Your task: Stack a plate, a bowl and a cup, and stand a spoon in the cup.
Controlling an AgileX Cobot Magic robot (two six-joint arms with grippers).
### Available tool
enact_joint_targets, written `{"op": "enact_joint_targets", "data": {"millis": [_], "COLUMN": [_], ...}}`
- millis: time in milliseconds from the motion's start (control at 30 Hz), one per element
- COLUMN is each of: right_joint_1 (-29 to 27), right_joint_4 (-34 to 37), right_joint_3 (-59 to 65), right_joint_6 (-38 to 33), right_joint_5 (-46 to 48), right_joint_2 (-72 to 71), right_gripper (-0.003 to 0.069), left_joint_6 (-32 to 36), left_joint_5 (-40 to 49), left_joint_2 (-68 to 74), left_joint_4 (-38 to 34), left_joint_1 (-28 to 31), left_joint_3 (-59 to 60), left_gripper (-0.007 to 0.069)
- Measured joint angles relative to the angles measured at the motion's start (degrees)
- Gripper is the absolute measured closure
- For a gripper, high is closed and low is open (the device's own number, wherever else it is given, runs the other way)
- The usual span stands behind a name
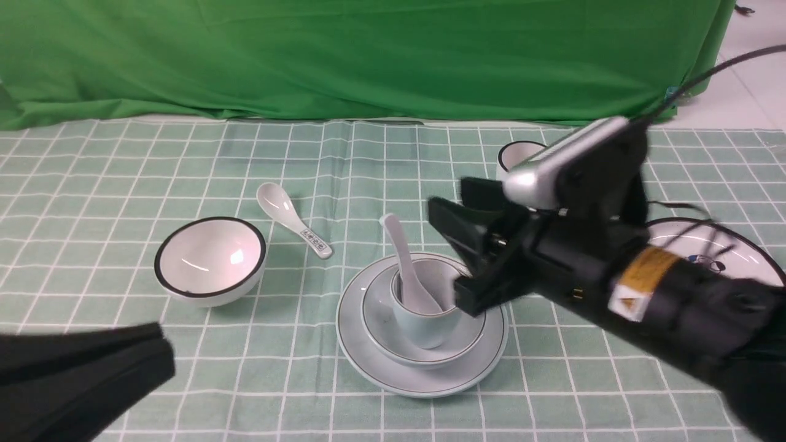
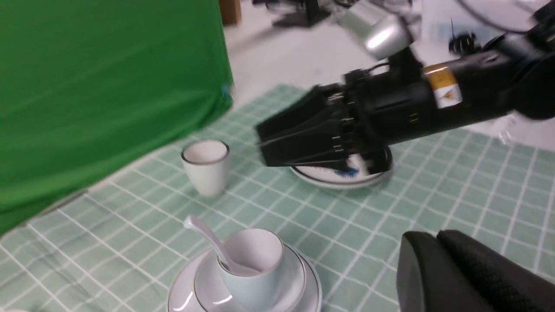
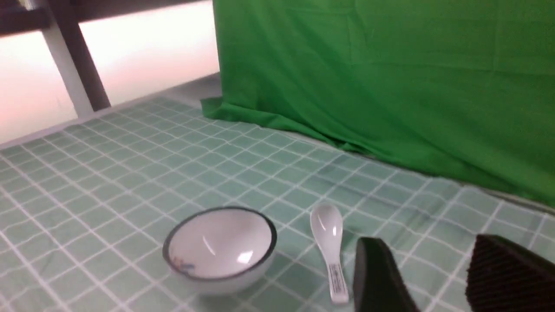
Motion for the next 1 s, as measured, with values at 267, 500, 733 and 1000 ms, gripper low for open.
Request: {"op": "enact_joint_targets", "data": {"millis": [267,500,733,1000], "right_joint_1": [0.0,0.0,0.0,-8.4], "right_joint_4": [0.1,0.1,0.2,-3.6], "right_joint_3": [0.2,0.5,0.5,3.7], "right_joint_6": [1.9,4.3,4.5,4.3], "right_joint_5": [38.3,48.1,48.1,47.9], "right_joint_2": [-19.7,-27.2,-28.5,-35.0], "right_gripper": [0.0575,0.0585,0.0568,0.0614], "left_joint_6": [-0.6,-0.6,-0.6,-0.6], "left_joint_5": [-19.9,-22.6,-20.7,-18.0], "left_joint_2": [-6.6,-6.7,-6.7,-6.7], "left_joint_4": [-0.2,-0.2,-0.2,-0.2], "left_joint_1": [0.0,0.0,0.0,0.0], "left_joint_3": [16.1,20.9,24.2,26.3], "left_gripper": [0.0613,0.0613,0.0613,0.0613]}}
